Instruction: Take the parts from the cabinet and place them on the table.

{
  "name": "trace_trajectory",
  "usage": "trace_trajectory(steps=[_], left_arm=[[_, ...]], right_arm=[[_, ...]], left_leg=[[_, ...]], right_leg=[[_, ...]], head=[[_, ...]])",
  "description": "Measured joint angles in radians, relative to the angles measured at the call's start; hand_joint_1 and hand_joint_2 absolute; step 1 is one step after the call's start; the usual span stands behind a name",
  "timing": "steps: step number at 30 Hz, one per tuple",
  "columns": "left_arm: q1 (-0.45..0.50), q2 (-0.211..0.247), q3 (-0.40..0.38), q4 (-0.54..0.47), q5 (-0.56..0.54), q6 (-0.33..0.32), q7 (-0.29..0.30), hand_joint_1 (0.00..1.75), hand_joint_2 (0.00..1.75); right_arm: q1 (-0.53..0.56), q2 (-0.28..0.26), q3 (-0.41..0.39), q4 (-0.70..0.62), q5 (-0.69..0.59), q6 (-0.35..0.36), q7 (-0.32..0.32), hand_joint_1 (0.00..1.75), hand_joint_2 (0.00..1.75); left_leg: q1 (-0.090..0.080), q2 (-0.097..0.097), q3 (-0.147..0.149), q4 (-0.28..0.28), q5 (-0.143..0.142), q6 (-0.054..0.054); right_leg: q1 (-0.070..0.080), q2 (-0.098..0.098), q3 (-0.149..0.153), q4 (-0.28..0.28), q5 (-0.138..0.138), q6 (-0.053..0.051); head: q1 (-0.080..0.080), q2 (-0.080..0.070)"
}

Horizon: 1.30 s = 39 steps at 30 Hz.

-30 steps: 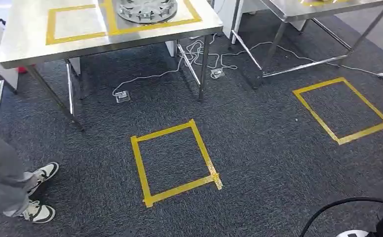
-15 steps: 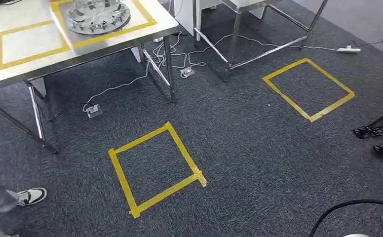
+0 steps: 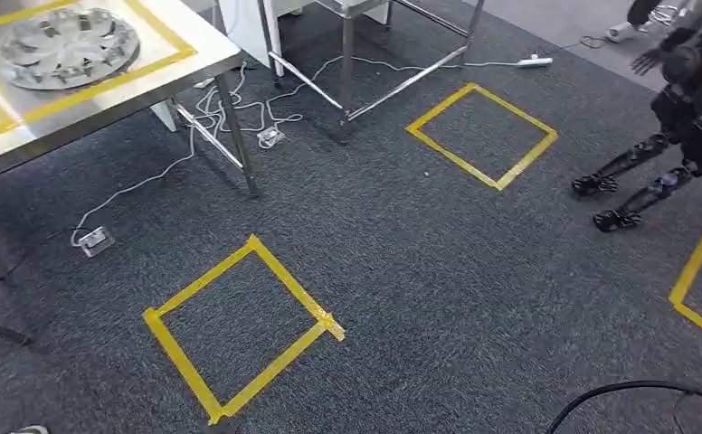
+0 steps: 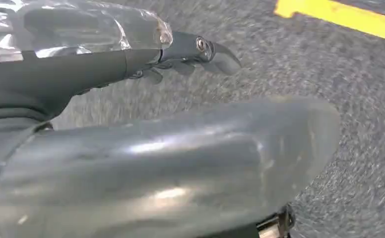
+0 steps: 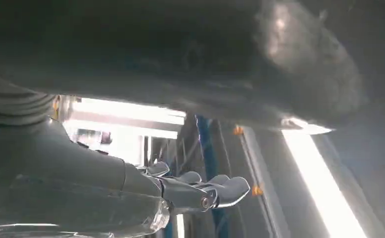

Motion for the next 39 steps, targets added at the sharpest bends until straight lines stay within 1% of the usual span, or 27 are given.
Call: trace_trajectory(steps=[1, 3, 4, 5, 9, 10, 11, 13, 14, 15, 16, 17, 18, 19, 20, 22, 24, 26, 27, 29, 30, 32, 33, 34, 35, 37, 39], left_arm=[[-0.003, 0.0, -0.004, 0.0, -0.012, 0.008, 0.0, 0.0, 0.0], [-0.018, -0.005, -0.013, -0.001, -0.036, 0.021, -0.01, 0.0, 0.0], [-0.028, -0.009, -0.018, -0.002, -0.044, 0.028, -0.015, 0.0, 0.0], [-0.039, -0.011, -0.022, -0.005, -0.05, 0.03, -0.015, 0.0, 0.0], [-0.058, -0.016, -0.035, -0.014, -0.076, 0.027, 0.0, 0.0, 0.0], [-0.061, -0.015, -0.039, -0.016, -0.081, 0.026, 0.005, 0.0, 0.0], [-0.062, -0.015, -0.043, -0.016, -0.089, 0.023, 0.012, 0.0, 0.0], [-0.058, -0.011, -0.052, -0.016, -0.103, 0.019, 0.032, 0.0, 0.0], [-0.056, -0.009, -0.056, -0.016, -0.115, 0.019, 0.042, 0.0, 0.0], [-0.055, -0.005, -0.061, -0.016, -0.123, 0.019, 0.05, 0.0, 0.0], [-0.055, 0.0, -0.068, -0.016, -0.129, 0.018, 0.055, 0.0, 0.0], [-0.057, 0.007, -0.071, -0.016, -0.132, 0.018, 0.055, 0.0, 0.0], [-0.062, 0.012, -0.073, -0.016, -0.136, 0.016, 0.055, 0.0, 0.0], [-0.066, 0.019, -0.074, -0.016, -0.141, 0.014, 0.056, 0.0, 0.0], [-0.071, 0.024, -0.075, -0.016, -0.144, 0.012, 0.059, 0.0, 0.0], [-0.076, 0.029, -0.079, -0.017, -0.152, 0.013, 0.064, 0.0, 0.0], [-0.083, 0.035, -0.081, -0.018, -0.155, 0.015, 0.068, 0.0, 0.0], [-0.095, 0.041, -0.081, -0.02, -0.17, 0.004, 0.065, 0.0, 0.0], [-0.099, 0.042, -0.081, -0.022, -0.18, -0.004, 0.062, 0.0, 0.0], [-0.103, 0.043, -0.082, -0.026, -0.194, -0.008, 0.061, 0.0, 0.0], [-0.104, 0.043, -0.082, -0.026, -0.195, -0.01, 0.061, 0.0, 0.0], [-0.11, 0.043, -0.083, -0.031, -0.197, -0.01, 0.061, 0.0, 0.0], [-0.115, 0.043, -0.083, -0.034, -0.198, -0.01, 0.061, 0.0, 0.0], [-0.12, 0.042, -0.083, -0.035, -0.2, -0.009, 0.061, 0.0, 0.0], [-0.124, 0.042, -0.083, -0.036, -0.2, -0.009, 0.061, 0.0, 0.0], [-0.125, 0.042, -0.087, -0.04, -0.2, -0.009, 0.061, 0.0, 0.0], [-0.127, 0.04, -0.091, -0.044, -0.2, -0.009, 0.061, 0.0, 0.0]], right_arm=[[0.0, 0.002, -0.001, 0.0, -0.002, 0.0, 0.0, 0.0, 0.0], [-0.007, 0.004, -0.003, 0.0, -0.037, 0.0, -0.007, 0.0, 0.0], [-0.012, 0.005, -0.003, 0.001, -0.049, 0.0, -0.009, 0.0, 0.0], [-0.02, 0.006, -0.003, 0.003, -0.059, 0.0, -0.009, 0.0, 0.0], [-0.027, 0.007, -0.006, 0.008, -0.093, 0.0, -0.013, 0.0, 0.0], [-0.027, 0.008, -0.007, 0.008, -0.097, 0.0, -0.016, 0.0, 0.0], [-0.04, 0.01, -0.007, 0.01, -0.098, 0.0, -0.016, 0.0, 0.0], [-0.052, 0.013, -0.005, 0.014, -0.112, 0.001, -0.015, 0.0, 0.0], [-0.057, 0.015, -0.004, 0.017, -0.123, 0.001, -0.014, 0.0, 0.0], [-0.066, 0.016, -0.004, 0.021, -0.135, 0.001, -0.011, 0.0, 0.0], [-0.076, 0.019, -0.004, 0.027, -0.153, 0.001, -0.012, 0.0, 0.0], [-0.085, 0.022, -0.003, 0.033, -0.176, 0.001, -0.02, 0.0, 0.0], [-0.094, 0.024, -0.003, 0.039, -0.2, 0.001, -0.031, 0.0, 0.0], [-0.103, 0.026, -0.003, 0.044, -0.215, 0.001, -0.038, 0.0, 0.0], [-0.114, 0.027, -0.002, 0.049, -0.225, 0.001, -0.045, 0.0, 0.0], [-0.13, 0.027, -0.001, 0.058, -0.229, 0.001, -0.051, 0.0, 0.0], [-0.141, 0.029, 0.0, 0.064, -0.211, 0.001, -0.039, 0.0, 0.0], [-0.168, 0.03, 0.001, 0.069, -0.192, 0.001, -0.007, 0.0, 0.0], [-0.178, 0.031, 0.002, 0.072, -0.192, 0.001, 0.001, 0.0, 0.0], [-0.178, 0.032, 0.003, 0.081, -0.192, 0.001, 0.01, 0.0, 0.0], [-0.179, 0.034, 0.003, 0.086, -0.192, 0.0, 0.012, 0.0, 0.0], [-0.18, 0.036, 0.005, 0.092, -0.192, 0.0, 0.012, 0.0, 0.0], [-0.18, 0.036, 0.004, 0.094, -0.192, 0.001, 0.012, 0.0, 0.0], [-0.18, 0.037, 0.004, 0.096, -0.192, 0.001, 0.011, 0.0, 0.0], [-0.181, 0.038, 0.004, 0.098, -0.192, 0.0, 0.011, 0.0, 0.0], [-0.184, 0.04, 0.005, 0.103, -0.193, 0.001, 0.011, 0.0, 0.0], [-0.183, 0.04, 0.004, 0.106, -0.192, 0.001, 0.01, 0.0, 0.0]], left_leg=[[0.0, 0.015, 0.005, 0.0, -0.005, -0.003], [0.0, 0.035, 0.019, 0.0, -0.013, -0.008], [0.0, 0.043, 0.021, -0.002, -0.017, -0.011], [-0.007, 0.048, 0.021, 0.0, -0.02, -0.016], [-0.006, 0.078, 0.039, -0.018, -0.025, -0.038], [-0.001, -0.003, 0.036, -0.003, -0.038, -0.042], [-0.002, -0.053, 0.012, 0.045, -0.067, -0.039], [-0.005, -0.066, -0.078, 0.205, -0.132, -0.039], [-0.006, -0.066, -0.121, 0.265, -0.144, -0.039], [-0.007, -0.063, -0.147, 0.286, -0.133, -0.04], [-0.006, -0.061, -0.153, 0.264, -0.094, -0.039], [-0.006, -0.063, -0.138, 0.206, -0.038, -0.037], [-0.005, -0.078, -0.108, 0.122, 0.024, -0.035], [-0.001, -0.138, -0.083, 0.044, 0.068, -0.033], [0.005, -0.175, -0.072, 0.032, 0.053, -0.03], [-0.001, -0.15, -0.059, 0.011, 0.04, -0.027], [0.001, -0.119, -0.049, 0.004, 0.039, -0.016], [0.001, -0.084, -0.035, -0.007, 0.036, -0.005], [-0.001, -0.066, -0.03, -0.007, 0.033, -0.001], [-0.005, -0.028, -0.024, -0.007, 0.023, 0.002], [-0.006, -0.008, -0.019, -0.006, 0.018, 0.001], [-0.006, 0.021, -0.005, -0.006, 0.006, -0.004], [-0.006, 0.032, 0.004, -0.006, 0.001, -0.008], [-0.006, 0.042, 0.013, -0.007, -0.005, -0.011], [-0.01, 0.052, 0.012, -0.01, -0.01, -0.016], [-0.015, 0.071, 0.014, -0.011, -0.011, -0.026], [-0.016, 0.093, 0.028, -0.02, -0.014, -0.036]], right_leg=[[0.0, -0.002, 0.019, -0.041, 0.037, -0.001], [0.002, -0.022, 0.1, -0.209, 0.133, -0.01], [0.008, -0.055, 0.131, -0.272, 0.139, -0.017], [0.02, -0.074, 0.14, -0.285, 0.127, -0.026], [0.021, -0.039, 0.145, -0.305, 0.128, -0.049], [0.015, -0.036, 0.152, -0.315, 0.133, -0.055], [0.012, -0.028, 0.156, -0.319, 0.134, -0.06], [0.015, -0.005, 0.157, -0.319, 0.131, -0.069], [0.016, 0.009, 0.157, -0.317, 0.129, -0.071], [0.016, 0.023, 0.157, -0.315, 0.127, -0.072], [0.016, 0.04, 0.159, -0.313, 0.124, -0.072], [0.015, 0.056, 0.163, -0.31, 0.12, -0.069], [0.014, 0.069, 0.167, -0.305, 0.115, -0.066], [0.01, 0.079, 0.167, -0.299, 0.107, -0.061], [0.015, 0.089, 0.163, -0.29, 0.101, -0.053], [0.003, 0.114, 0.156, -0.291, 0.102, -0.042], [0.003, 0.145, 0.153, -0.297, 0.104, -0.031], [0.008, 0.044, 0.132, -0.242, 0.074, -0.021], [0.006, 0.02, 0.097, -0.177, 0.042, -0.016], [0.0, 0.005, 0.013, -0.027, -0.014, -0.008], [-0.002, 0.003, -0.009, 0.008, -0.013, -0.006], [-0.002, -0.002, 0.02, -0.064, 0.058, -0.007], [-0.001, -0.01, 0.058, -0.146, 0.108, -0.011], [0.001, -0.035, 0.101, -0.238, 0.156, -0.017], [0.016, -0.085, 0.119, -0.26, 0.138, -0.024], [0.023, -0.08, 0.12, -0.284, 0.131, -0.042], [0.024, -0.056, 0.119, -0.291, 0.13, -0.052]], head=[[0.0, 0.0], [0.0, 0.0], [0.001, 0.0], [0.002, 0.0], [0.002, 0.0], [-0.002, 0.0], [-0.003, 0.0], [-0.013, 0.0], [-0.014, 0.0], [-0.014, 0.0], [-0.014, 0.0], [-0.015, 0.0], [-0.016, 0.0], [-0.017, 0.0], [-0.016, 0.0], [-0.015, 0.0], [-0.016, 0.0], [-0.007, 0.0], [-0.006, 0.0], [-0.005, 0.0], [-0.005, 0.0], [-0.005, 0.0], [-0.005, 0.0], [-0.005, 0.0], [-0.004, 0.0], [-0.004, 0.0], [-0.007, 0.0]])
